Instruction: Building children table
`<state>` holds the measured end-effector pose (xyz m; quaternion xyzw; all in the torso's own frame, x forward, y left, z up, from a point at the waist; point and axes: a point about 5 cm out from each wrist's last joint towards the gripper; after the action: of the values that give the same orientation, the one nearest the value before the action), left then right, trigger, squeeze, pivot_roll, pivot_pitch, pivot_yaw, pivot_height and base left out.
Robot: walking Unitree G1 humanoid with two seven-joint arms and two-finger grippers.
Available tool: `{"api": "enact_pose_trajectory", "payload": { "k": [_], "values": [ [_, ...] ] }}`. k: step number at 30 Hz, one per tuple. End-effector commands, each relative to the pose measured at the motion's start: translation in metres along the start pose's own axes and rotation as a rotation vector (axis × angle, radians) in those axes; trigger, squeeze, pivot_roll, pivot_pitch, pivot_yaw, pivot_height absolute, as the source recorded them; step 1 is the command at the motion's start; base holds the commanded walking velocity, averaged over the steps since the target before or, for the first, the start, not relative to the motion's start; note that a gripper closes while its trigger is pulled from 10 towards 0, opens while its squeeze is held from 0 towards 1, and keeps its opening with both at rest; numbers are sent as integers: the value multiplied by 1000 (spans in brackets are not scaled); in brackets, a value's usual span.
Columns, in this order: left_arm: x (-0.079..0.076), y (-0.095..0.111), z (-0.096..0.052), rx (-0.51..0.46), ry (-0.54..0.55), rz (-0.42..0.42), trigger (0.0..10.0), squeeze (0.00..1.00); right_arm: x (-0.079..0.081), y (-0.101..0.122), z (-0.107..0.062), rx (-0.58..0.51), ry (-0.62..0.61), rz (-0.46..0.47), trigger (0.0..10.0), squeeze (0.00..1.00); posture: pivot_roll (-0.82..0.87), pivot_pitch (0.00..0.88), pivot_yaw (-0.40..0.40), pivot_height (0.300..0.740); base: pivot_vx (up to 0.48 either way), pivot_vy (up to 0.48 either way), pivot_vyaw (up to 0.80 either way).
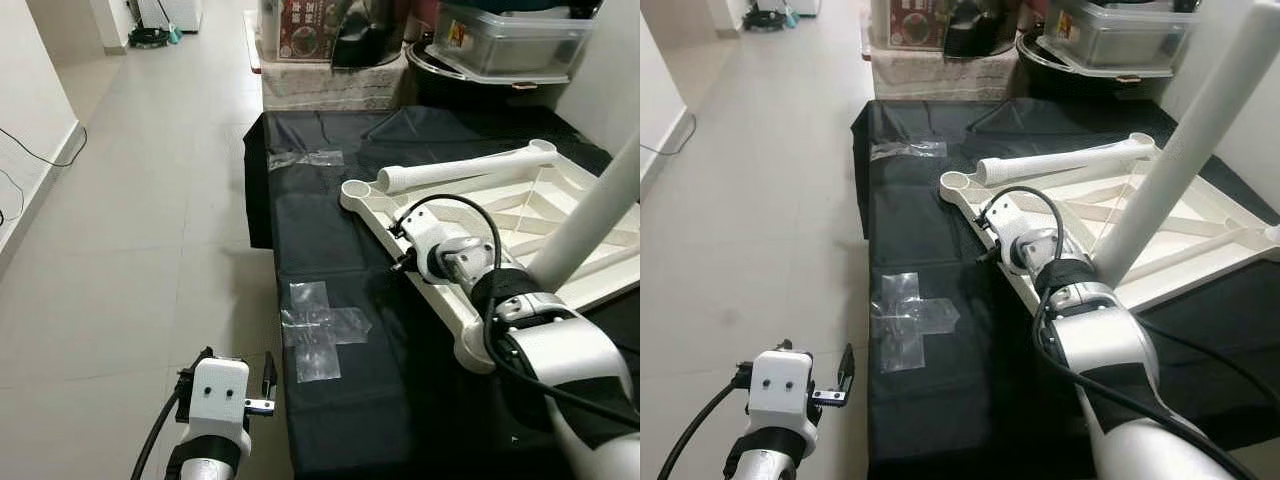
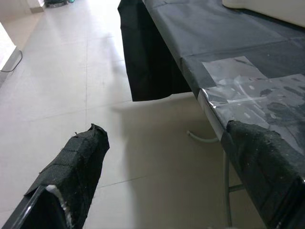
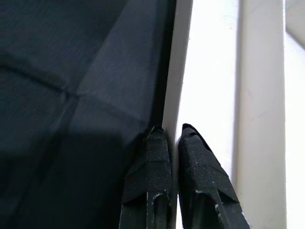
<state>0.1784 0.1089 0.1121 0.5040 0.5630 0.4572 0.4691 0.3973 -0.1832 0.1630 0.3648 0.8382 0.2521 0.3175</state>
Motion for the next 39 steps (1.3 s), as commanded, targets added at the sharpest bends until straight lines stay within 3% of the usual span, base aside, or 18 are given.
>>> {"api": "enact_pose_trajectory", "payload": {
  "k": [1,3,4,11,12,16,20,26,27,32,33,34,39],
  "values": [
    [-23,3,-2,5,-61,-69,10000,0,19,-28,10,121,140,-54,0,0,20,100,-82,740,0,0,0],
    [-23,3,-2,5,-63,-65,10000,0,19,-29,9,123,164,-66,0,0,20,100,-82,740,0,0,0],
    [-23,3,-2,0,-65,-59,10000,0,21,-32,8,127,242,-122,0,0,22,99,-80,740,0,0,0],
    [-22,3,-1,-1,-63,-57,10000,0,26,-41,5,140,409,-265,0,0,24,96,-78,740,0,0,0],
    [-22,3,-1,-1,-64,-56,10000,0,28,-52,4,167,486,-359,0,0,24,96,-78,740,0,0,0],
    [-22,3,-1,0,-64,-55,10000,0,27,-60,2,187,529,-427,0,0,28,93,-76,740,0,0,0],
    [-21,3,0,-1,-63,-55,10000,0,19,-72,-10,216,645,-629,0,0,28,92,-74,740,0,0,0],
    [-20,3,0,-1,-63,-53,10000,0,9,-72,-24,224,752,-750,0,0,27,89,-73,740,0,0,0],
    [-20,2,1,-1,-63,-51,10000,0,2,-74,-33,241,791,-831,0,0,26,86,-71,740,0,0,0],
    [-19,2,1,-2,-64,-48,10000,0,-4,-79,-40,285,816,-960,0,0,26,83,-68,740,0,0,0],
    [-18,2,2,-3,-66,-44,10000,0,-7,-81,-43,317,819,-1054,0,0,29,80,-67,740,0,0,0],
    [-18,2,2,-4,-66,-44,10000,0,-8,-81,-44,329,817,-1092,0,0,29,80,-67,740,0,0,0],
    [-17,2,3,-6,-64,-40,10000,0,-13,-81,-45,363,786,-1190,0,0,33,77,-67,740,0,0,0]
  ]
}}
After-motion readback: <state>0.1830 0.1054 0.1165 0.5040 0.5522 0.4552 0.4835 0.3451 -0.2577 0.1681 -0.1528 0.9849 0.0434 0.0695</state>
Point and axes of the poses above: a point about 5 cm out from each wrist's last joint towards the gripper, its own z axis pointing out of the wrist towards the gripper, its own y axis along the axis of the wrist's last joint, x = y × z, and after that the axes turned 7 degrees about -z, right-handed
